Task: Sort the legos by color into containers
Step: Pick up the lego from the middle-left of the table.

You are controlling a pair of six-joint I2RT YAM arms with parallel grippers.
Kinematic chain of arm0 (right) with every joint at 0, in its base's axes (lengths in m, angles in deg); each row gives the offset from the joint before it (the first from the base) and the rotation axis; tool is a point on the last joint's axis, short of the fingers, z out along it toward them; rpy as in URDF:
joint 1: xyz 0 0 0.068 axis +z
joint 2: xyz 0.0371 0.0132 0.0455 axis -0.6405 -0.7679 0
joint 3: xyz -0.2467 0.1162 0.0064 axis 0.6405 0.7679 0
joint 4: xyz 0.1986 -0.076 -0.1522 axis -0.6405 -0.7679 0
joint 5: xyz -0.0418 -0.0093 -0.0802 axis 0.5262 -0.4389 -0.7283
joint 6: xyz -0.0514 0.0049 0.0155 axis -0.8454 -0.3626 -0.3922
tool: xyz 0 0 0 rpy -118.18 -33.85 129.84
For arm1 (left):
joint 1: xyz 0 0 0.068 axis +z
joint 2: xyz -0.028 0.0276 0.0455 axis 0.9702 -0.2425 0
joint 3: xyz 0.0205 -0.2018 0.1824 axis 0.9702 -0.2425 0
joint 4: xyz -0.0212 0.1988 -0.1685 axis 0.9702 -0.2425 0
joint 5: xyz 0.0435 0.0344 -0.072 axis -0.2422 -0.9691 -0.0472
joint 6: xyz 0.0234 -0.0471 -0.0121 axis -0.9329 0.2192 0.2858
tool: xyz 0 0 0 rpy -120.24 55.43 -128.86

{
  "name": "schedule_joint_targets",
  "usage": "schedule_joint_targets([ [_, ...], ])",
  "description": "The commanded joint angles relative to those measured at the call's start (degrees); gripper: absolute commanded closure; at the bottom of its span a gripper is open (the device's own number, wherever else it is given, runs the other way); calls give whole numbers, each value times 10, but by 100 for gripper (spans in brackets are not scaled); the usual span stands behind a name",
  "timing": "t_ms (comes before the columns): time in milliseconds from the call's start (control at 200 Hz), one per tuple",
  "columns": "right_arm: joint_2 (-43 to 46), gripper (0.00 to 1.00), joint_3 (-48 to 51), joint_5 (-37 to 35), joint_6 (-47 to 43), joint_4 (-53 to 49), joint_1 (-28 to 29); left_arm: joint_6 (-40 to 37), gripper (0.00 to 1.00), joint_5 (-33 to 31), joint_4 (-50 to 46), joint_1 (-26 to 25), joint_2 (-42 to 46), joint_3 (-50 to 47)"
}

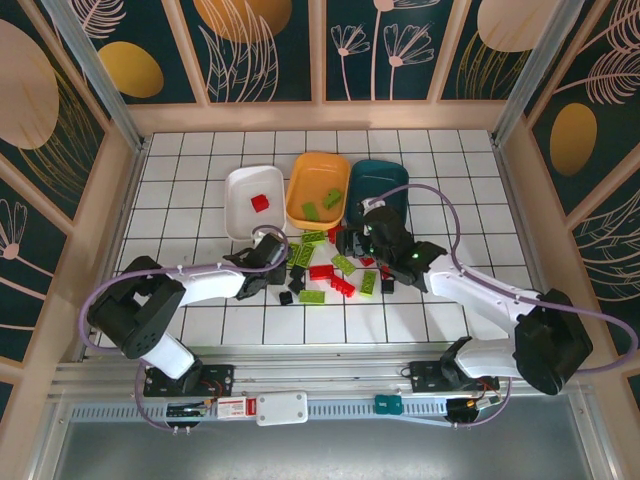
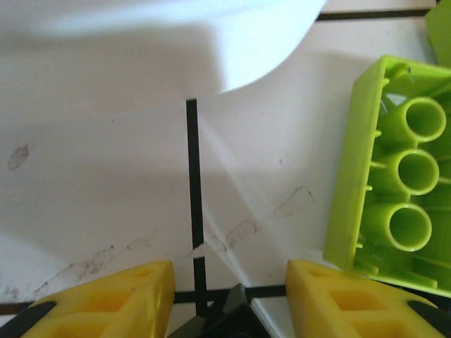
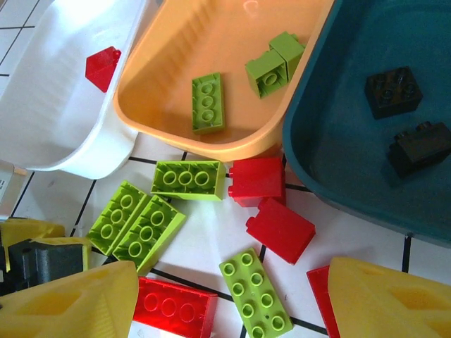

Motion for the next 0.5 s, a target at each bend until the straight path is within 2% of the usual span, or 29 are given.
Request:
schedule_joint_targets([
  [0, 17, 28, 8, -29, 5, 4, 3, 1, 60, 28, 44, 9, 4, -17],
  [275, 63, 28, 30, -53, 23, 3, -5, 2, 70, 59, -14, 5, 101, 28],
  [495, 103, 28, 54, -54, 37, -11, -9, -19, 70, 59, -53, 5, 100, 95],
])
